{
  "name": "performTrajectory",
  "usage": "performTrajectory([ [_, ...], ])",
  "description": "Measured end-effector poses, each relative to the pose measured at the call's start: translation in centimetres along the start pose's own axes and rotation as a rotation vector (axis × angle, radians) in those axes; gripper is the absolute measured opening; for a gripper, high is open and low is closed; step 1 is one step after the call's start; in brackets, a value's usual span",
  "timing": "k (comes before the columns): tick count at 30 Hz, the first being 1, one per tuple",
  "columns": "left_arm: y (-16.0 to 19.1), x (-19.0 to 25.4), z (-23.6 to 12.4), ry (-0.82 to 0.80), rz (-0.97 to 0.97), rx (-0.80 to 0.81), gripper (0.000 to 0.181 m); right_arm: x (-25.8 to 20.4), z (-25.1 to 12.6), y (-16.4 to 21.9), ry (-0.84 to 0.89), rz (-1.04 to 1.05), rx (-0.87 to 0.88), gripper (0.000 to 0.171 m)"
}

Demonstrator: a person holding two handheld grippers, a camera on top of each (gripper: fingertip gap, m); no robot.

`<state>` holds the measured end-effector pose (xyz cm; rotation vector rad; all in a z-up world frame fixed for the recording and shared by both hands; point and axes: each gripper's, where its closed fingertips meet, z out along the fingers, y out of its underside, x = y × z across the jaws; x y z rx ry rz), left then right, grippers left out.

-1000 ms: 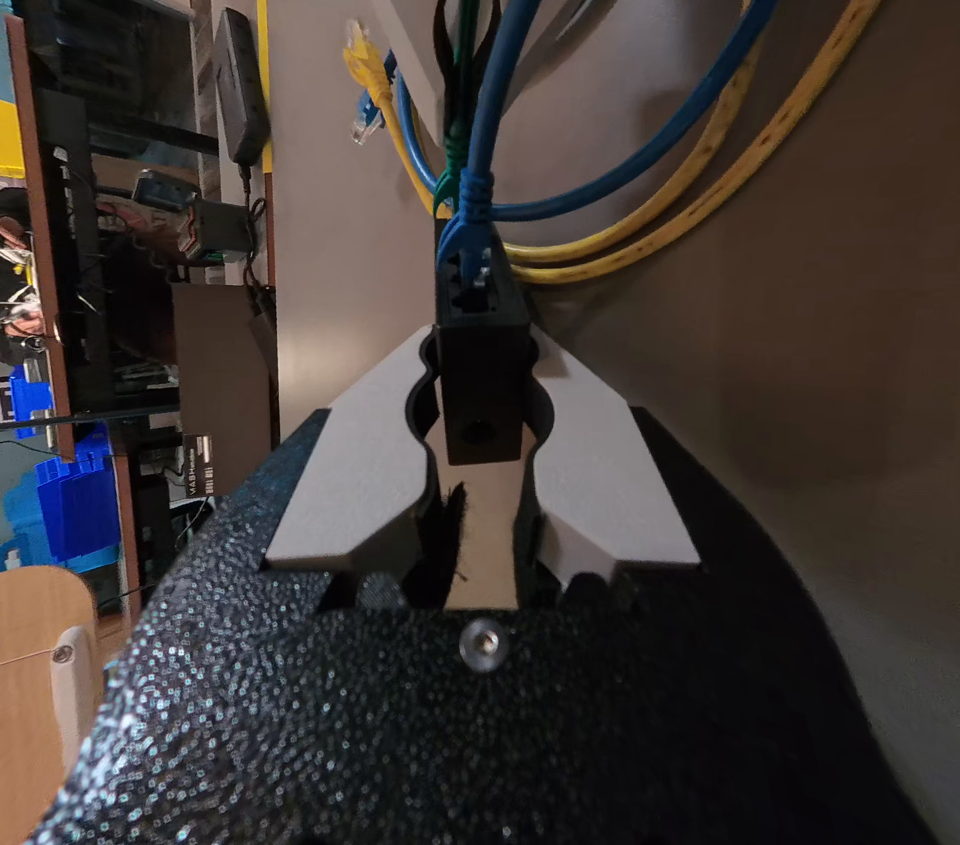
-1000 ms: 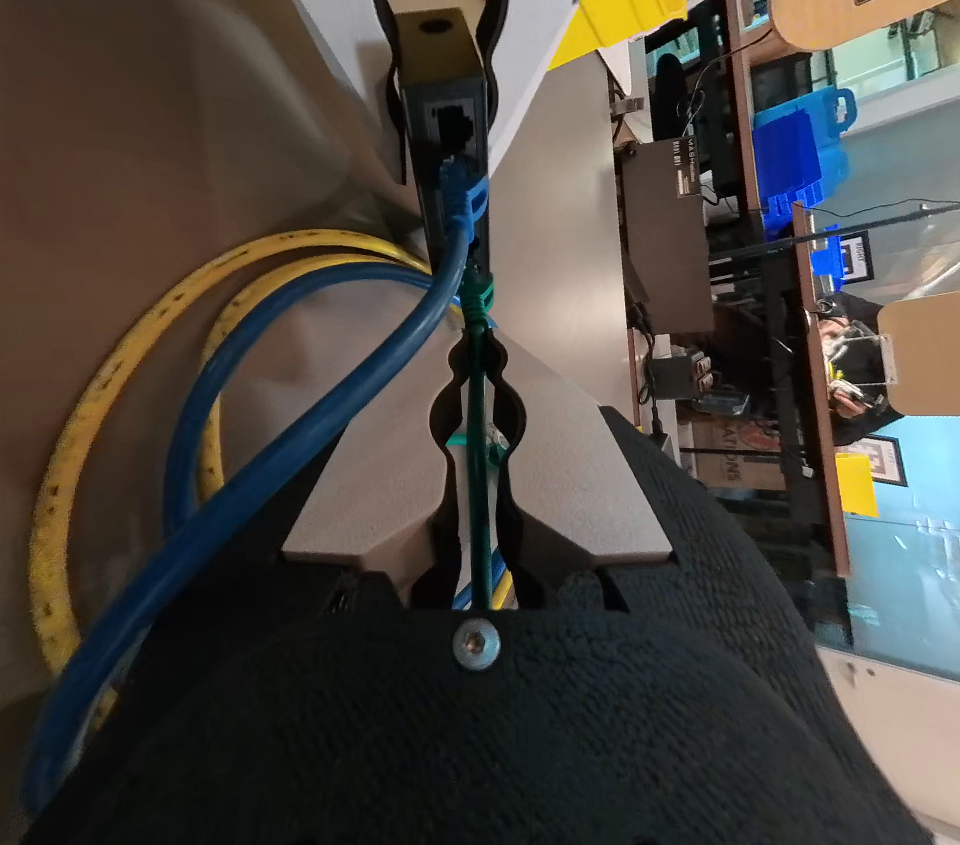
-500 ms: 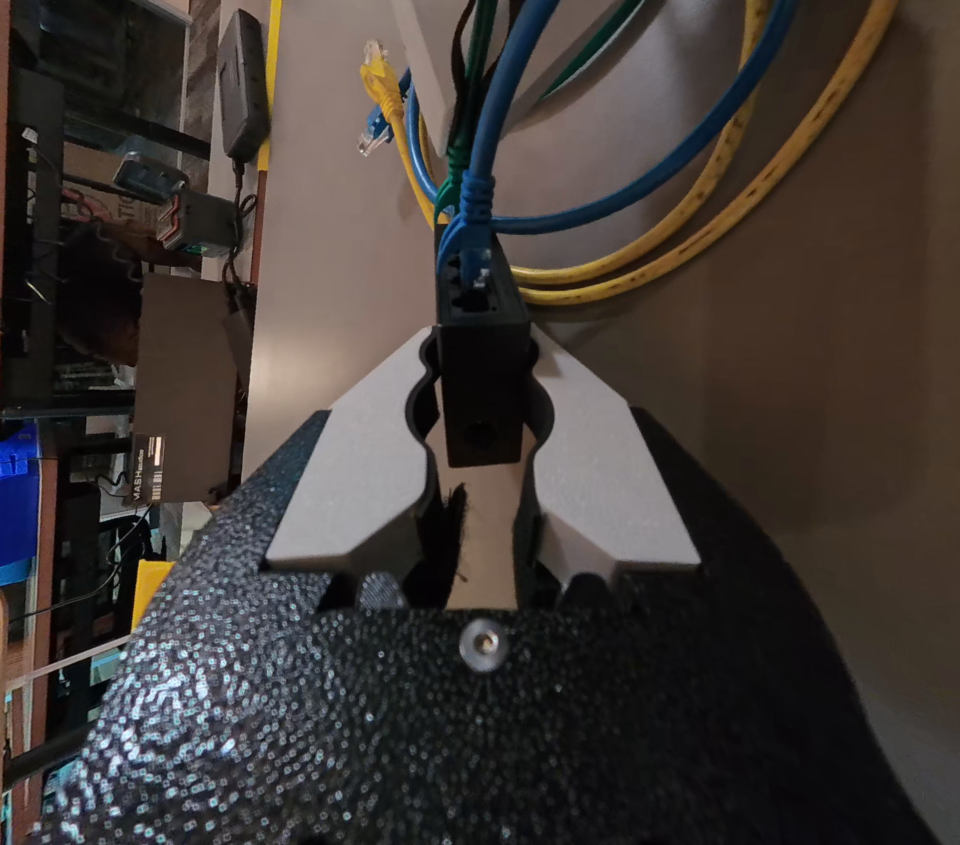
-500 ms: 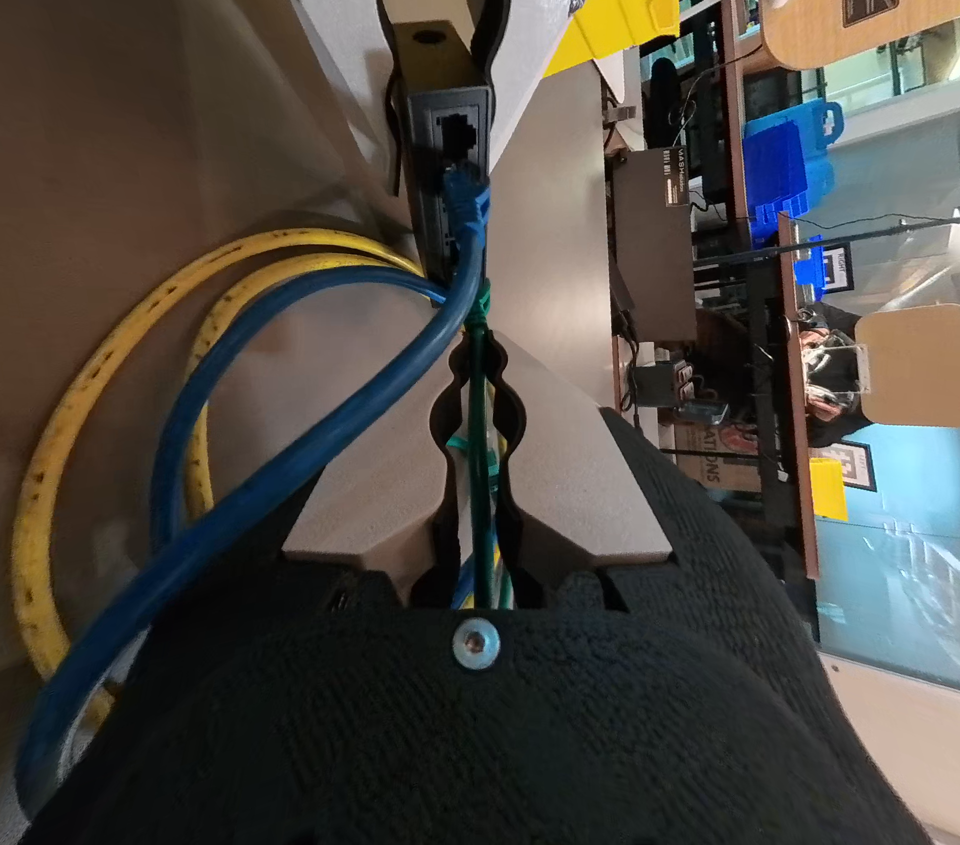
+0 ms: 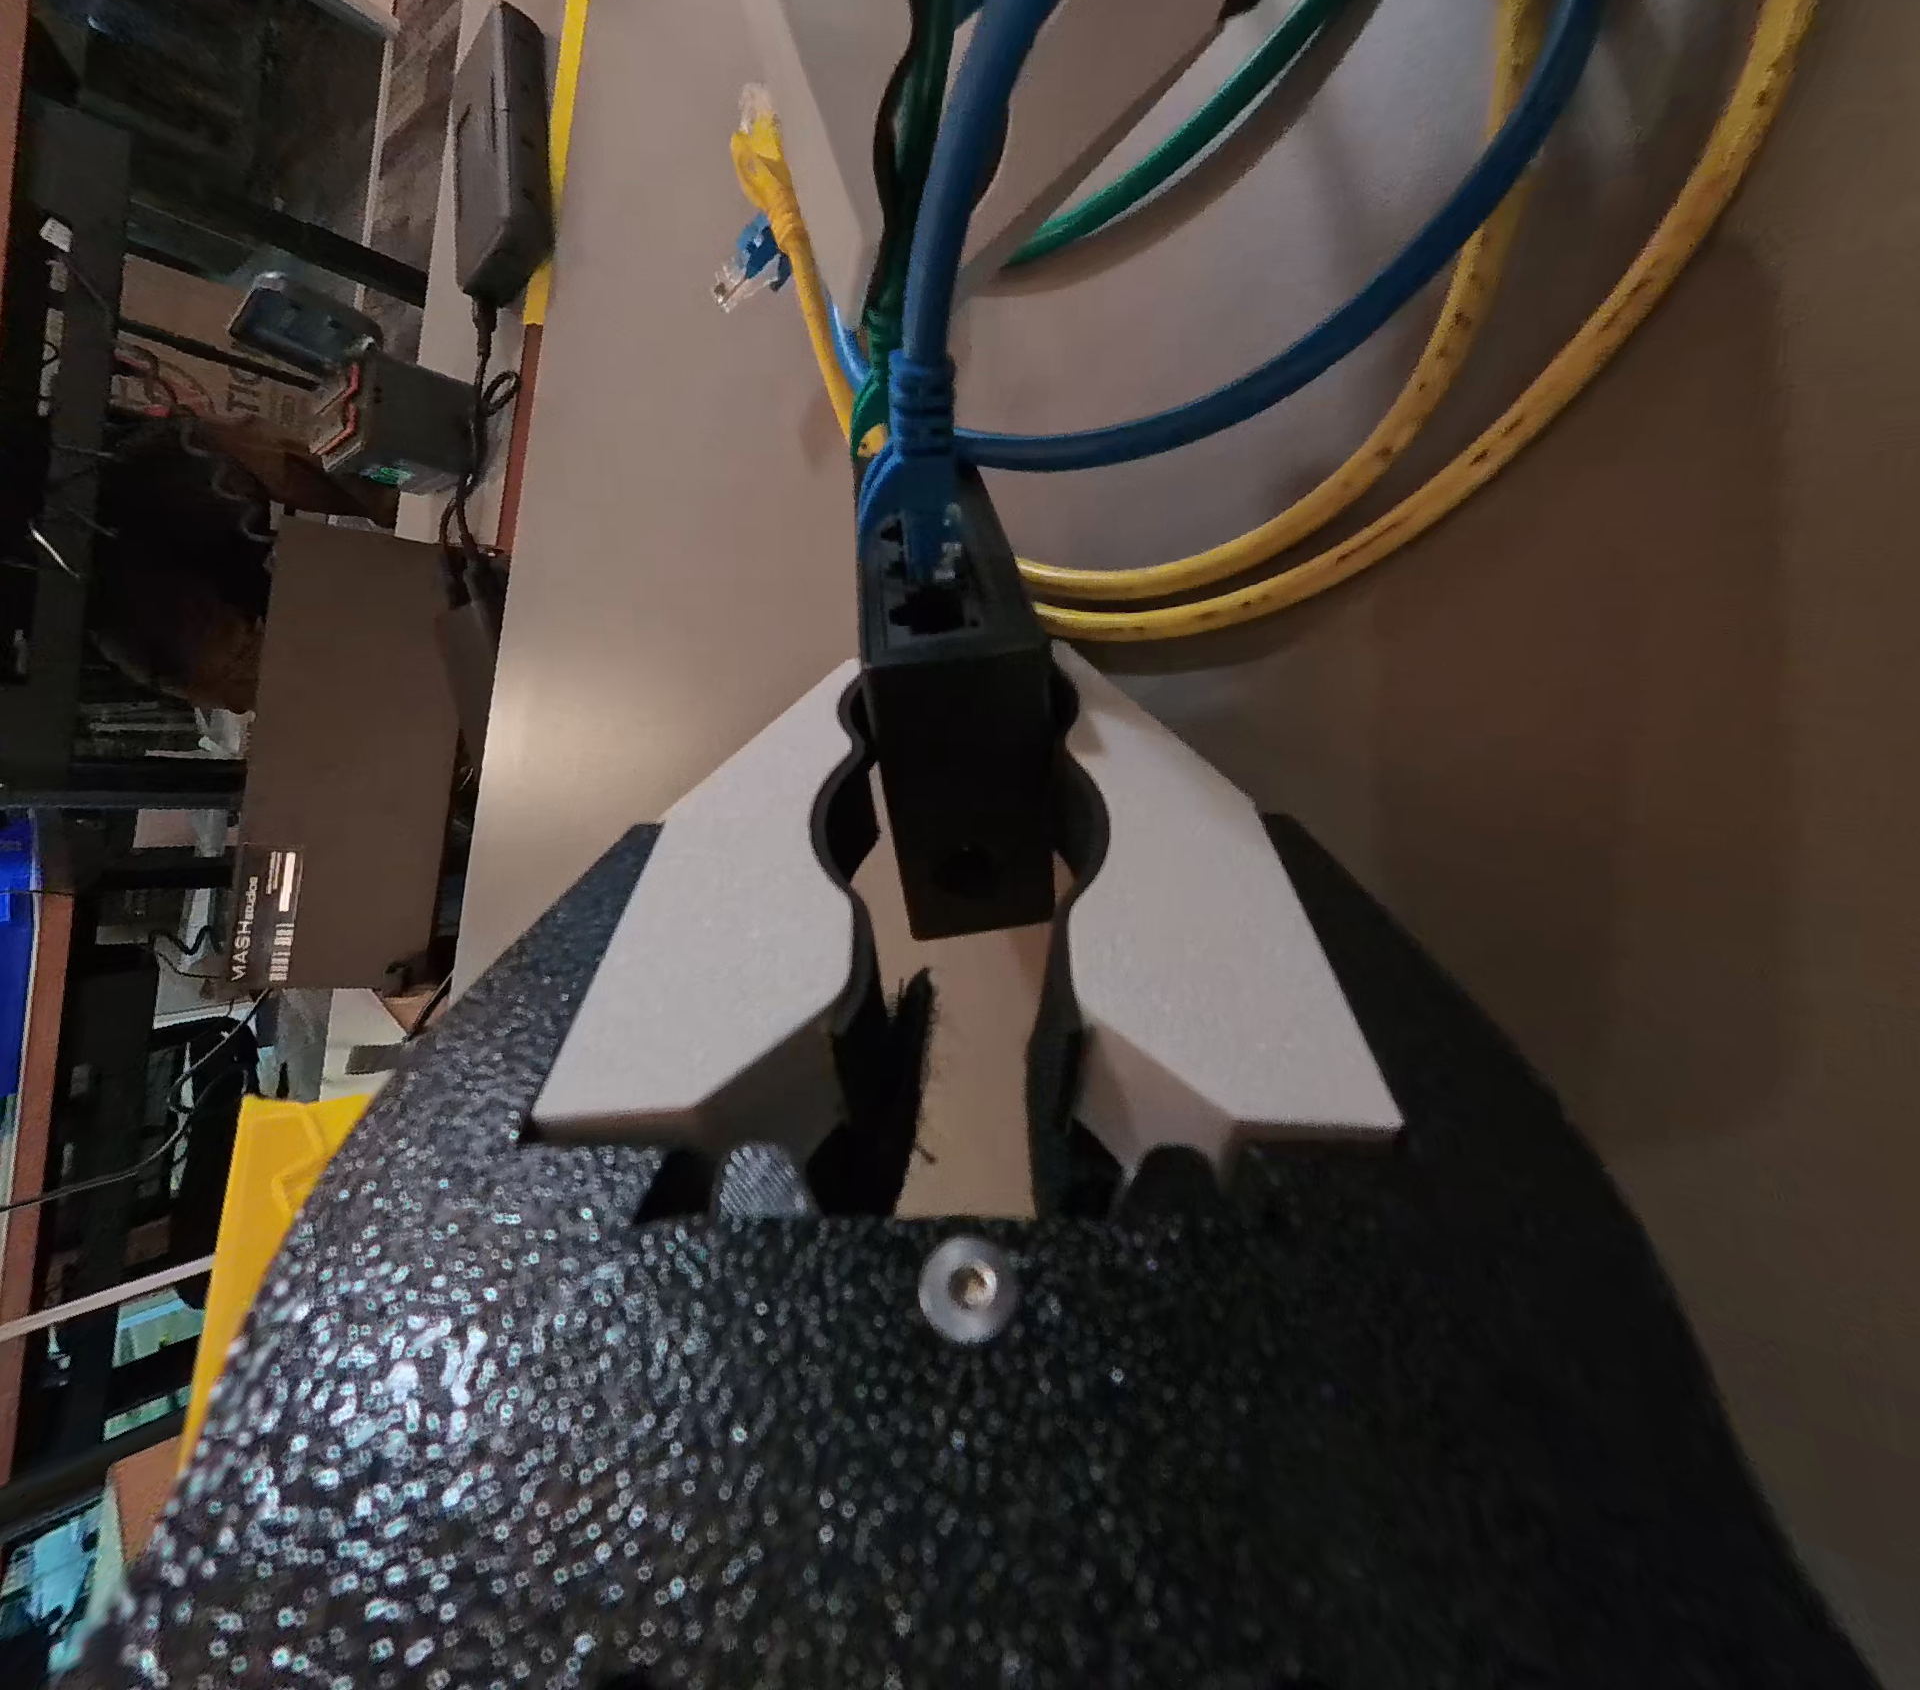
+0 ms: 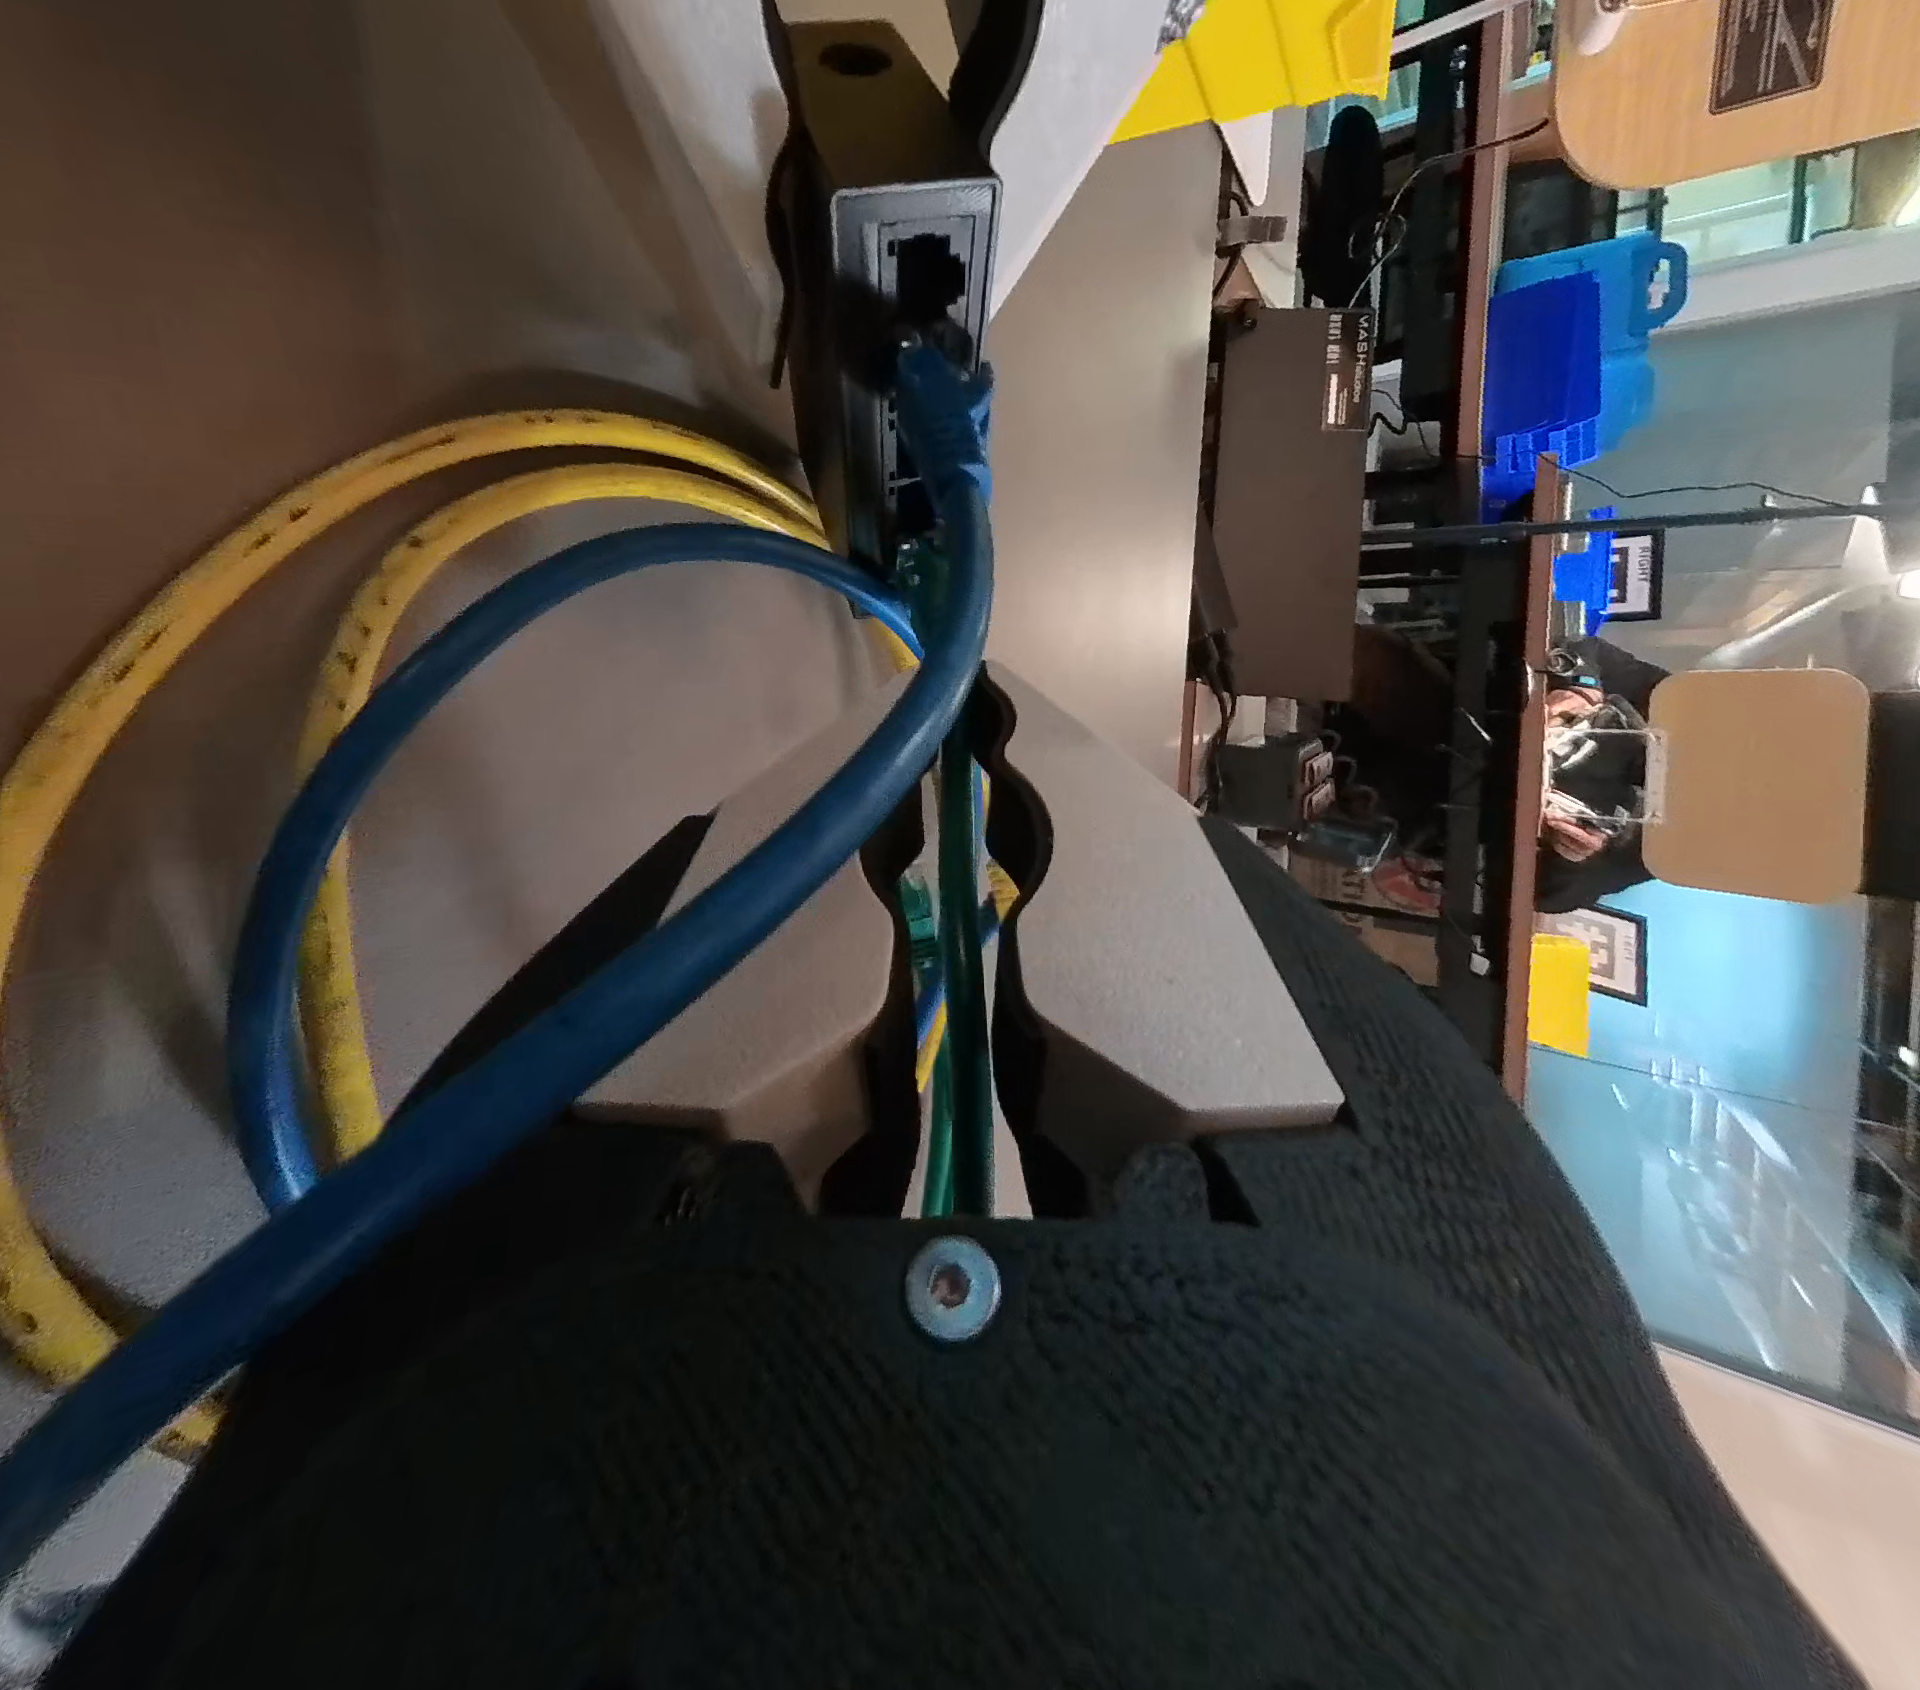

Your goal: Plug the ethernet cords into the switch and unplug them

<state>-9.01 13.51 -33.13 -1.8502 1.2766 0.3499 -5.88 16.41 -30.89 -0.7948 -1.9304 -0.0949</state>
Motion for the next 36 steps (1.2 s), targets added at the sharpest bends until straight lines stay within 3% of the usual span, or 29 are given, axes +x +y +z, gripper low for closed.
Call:
performTrajectory([
  [6,0.9,-0.2,0.1,-0.102,-0.057,0.007,0.025,-0.1,0.0,-0.3,-0.055,0.097,0.037,0.004],
  [10,1.0,-0.2,-0.6,-0.260,0.034,0.016,0.023,0.2,-2.5,0.2,-0.147,0.280,0.117,0.038],
  [13,0.7,-0.4,-1.5,-0.372,0.000,0.095,0.023,2.3,-5.0,1.1,-0.215,0.502,0.209,0.043],
  [17,-0.3,-1.9,-2.8,-0.504,0.049,0.165,0.024,3.5,-3.4,3.6,-0.377,0.719,0.162,0.061],
  [21,-0.3,-1.6,-2.9,-0.486,0.049,0.198,0.023,4.7,-1.5,3.8,-0.563,0.806,0.194,0.061],
  [24,0.4,-1.7,-2.8,-0.472,0.024,0.175,0.023,6.2,-3.1,2.0,-0.778,0.893,0.368,0.039],
  [26,0.5,-1.4,-2.8,-0.461,0.051,0.173,0.023,8.3,-3.5,1.7,-0.819,0.967,0.442,0.039],
  [28,-0.4,-0.8,-3.0,-0.448,0.091,0.214,0.023,9.3,-1.4,2.9,-0.733,0.924,0.360,0.037],
  [32,-1.3,0.2,-2.7,-0.423,0.173,0.226,0.024,6.0,3.8,4.4,-0.679,0.502,0.065,0.035],
  [36,-2.1,0.7,-3.0,-0.427,0.216,0.251,0.023,4.0,7.4,4.2,-0.691,0.123,-0.049,0.035],
])
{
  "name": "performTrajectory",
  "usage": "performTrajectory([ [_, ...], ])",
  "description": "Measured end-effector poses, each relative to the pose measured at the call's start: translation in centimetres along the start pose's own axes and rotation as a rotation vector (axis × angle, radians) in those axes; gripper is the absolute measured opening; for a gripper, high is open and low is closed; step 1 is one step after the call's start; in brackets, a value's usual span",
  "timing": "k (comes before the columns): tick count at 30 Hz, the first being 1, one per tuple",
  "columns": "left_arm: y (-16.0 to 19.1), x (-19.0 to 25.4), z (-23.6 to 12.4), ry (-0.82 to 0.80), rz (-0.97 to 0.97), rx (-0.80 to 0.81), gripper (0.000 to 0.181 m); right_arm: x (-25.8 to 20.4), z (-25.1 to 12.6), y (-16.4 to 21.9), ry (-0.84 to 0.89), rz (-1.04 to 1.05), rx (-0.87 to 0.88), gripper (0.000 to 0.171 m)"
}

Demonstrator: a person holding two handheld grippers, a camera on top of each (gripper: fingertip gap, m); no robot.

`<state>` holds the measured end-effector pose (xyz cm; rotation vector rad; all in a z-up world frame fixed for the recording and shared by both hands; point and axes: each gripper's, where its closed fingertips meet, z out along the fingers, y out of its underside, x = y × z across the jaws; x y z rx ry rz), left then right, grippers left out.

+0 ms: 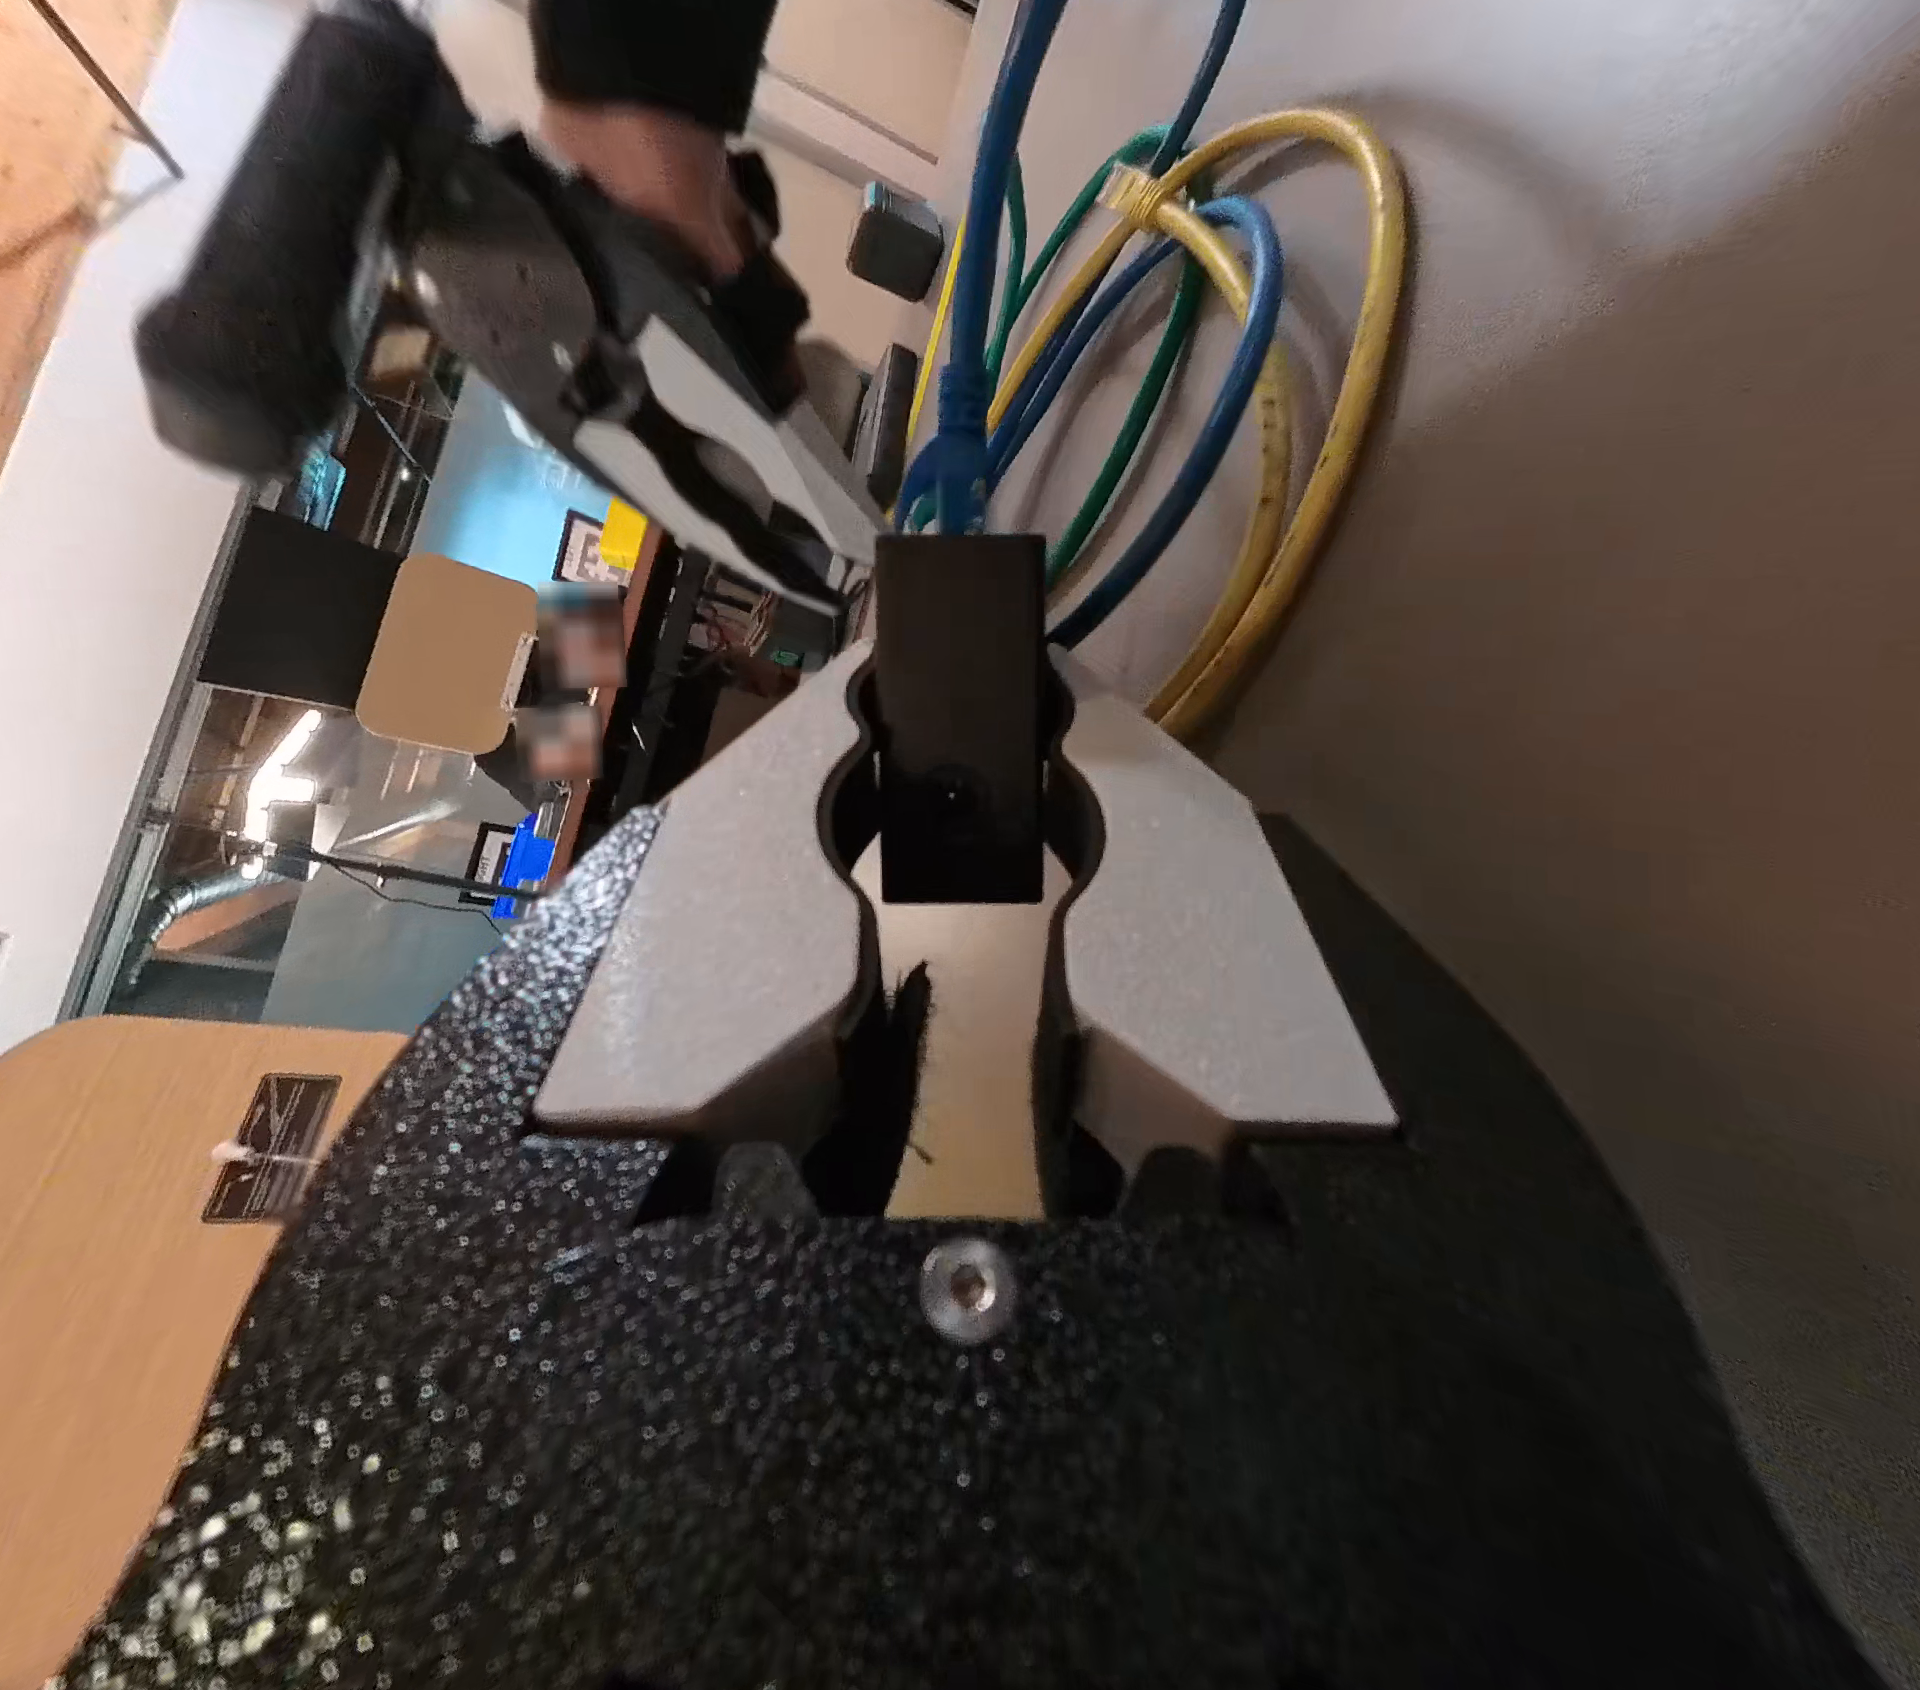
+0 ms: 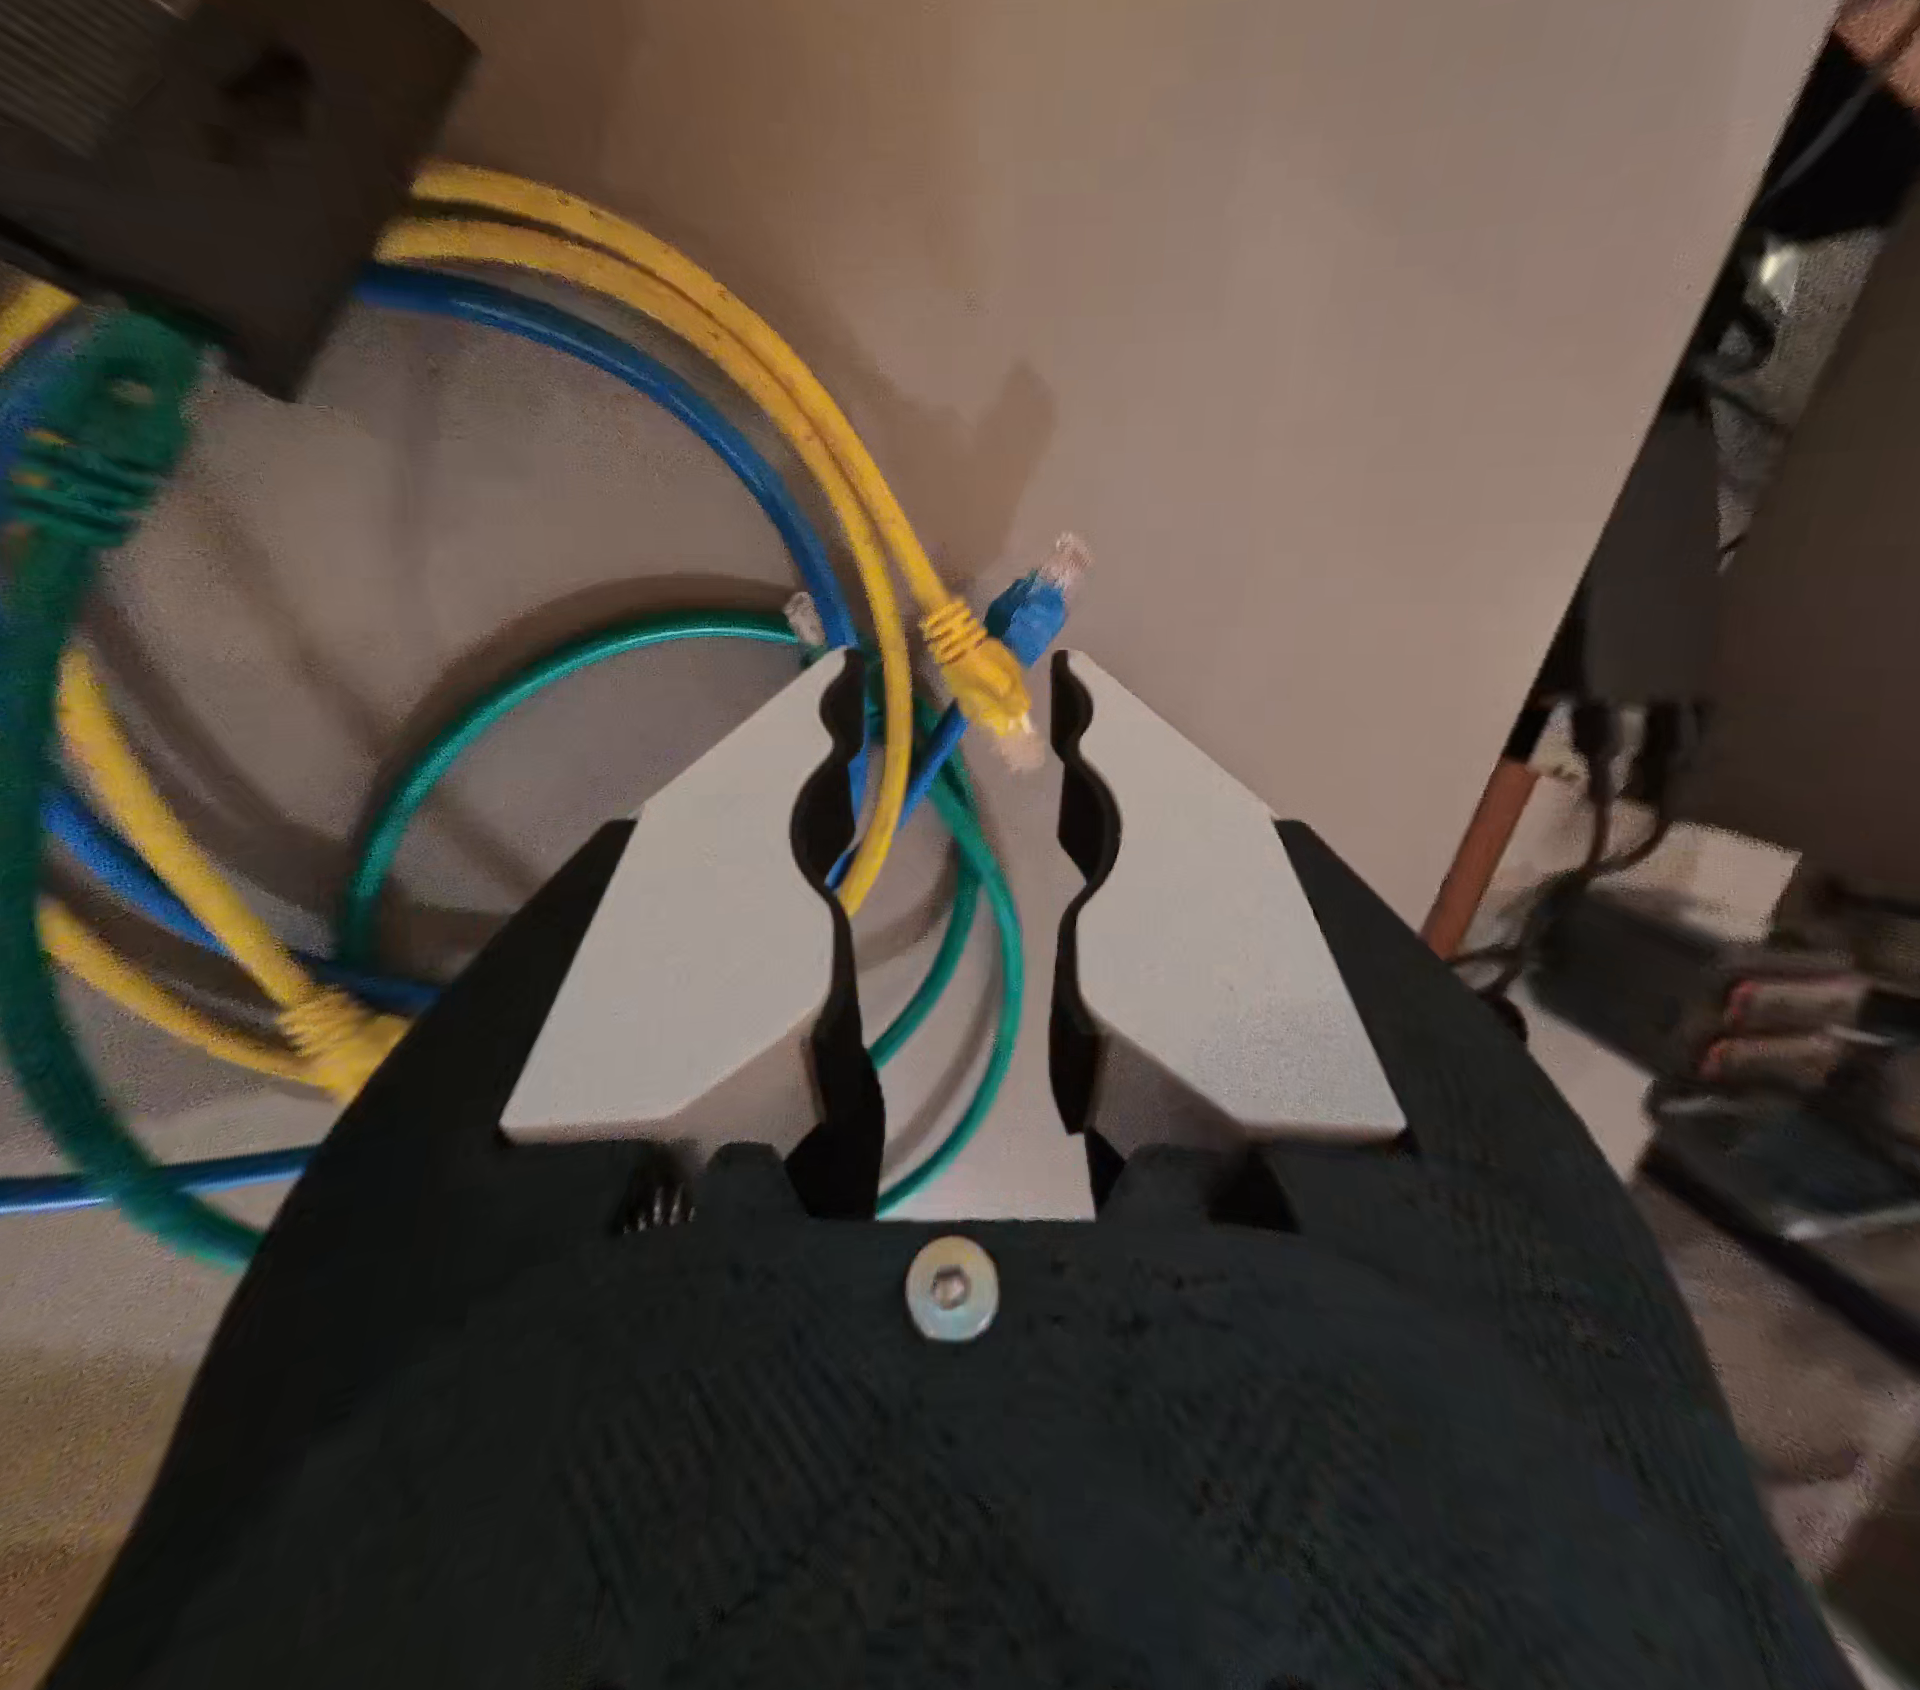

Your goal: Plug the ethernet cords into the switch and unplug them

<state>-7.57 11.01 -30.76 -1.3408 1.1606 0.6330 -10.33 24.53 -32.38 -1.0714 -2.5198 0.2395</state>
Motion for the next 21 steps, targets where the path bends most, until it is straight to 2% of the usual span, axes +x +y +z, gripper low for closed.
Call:
performTrajectory([
  [3,-0.5,0.0,-0.2,0.003,0.004,0.022,0.023,0.0,1.6,-0.4,-0.071,-0.102,-0.084,0.032],
  [6,-0.8,0.0,-0.3,0.006,-0.004,0.043,0.023,-0.2,2.9,0.1,-0.132,-0.142,-0.188,0.010],
  [8,-1.0,-0.1,-0.4,0.010,-0.017,0.058,0.023,-0.1,3.2,0.0,-0.159,-0.108,-0.210,0.010],
  [11,-1.3,-0.2,-0.5,0.006,-0.031,0.074,0.023,3.6,2.3,-1.0,-0.006,0.016,-0.138,0.009],
  [16,-1.5,-0.8,-0.9,-0.016,-0.049,0.092,0.023,10.6,-3.9,0.7,0.315,0.231,-0.088,0.009],
  [21,-1.7,-1.2,-1.0,-0.036,-0.054,0.102,0.023,15.0,-14.7,3.9,0.650,0.366,-0.077,0.009],
])
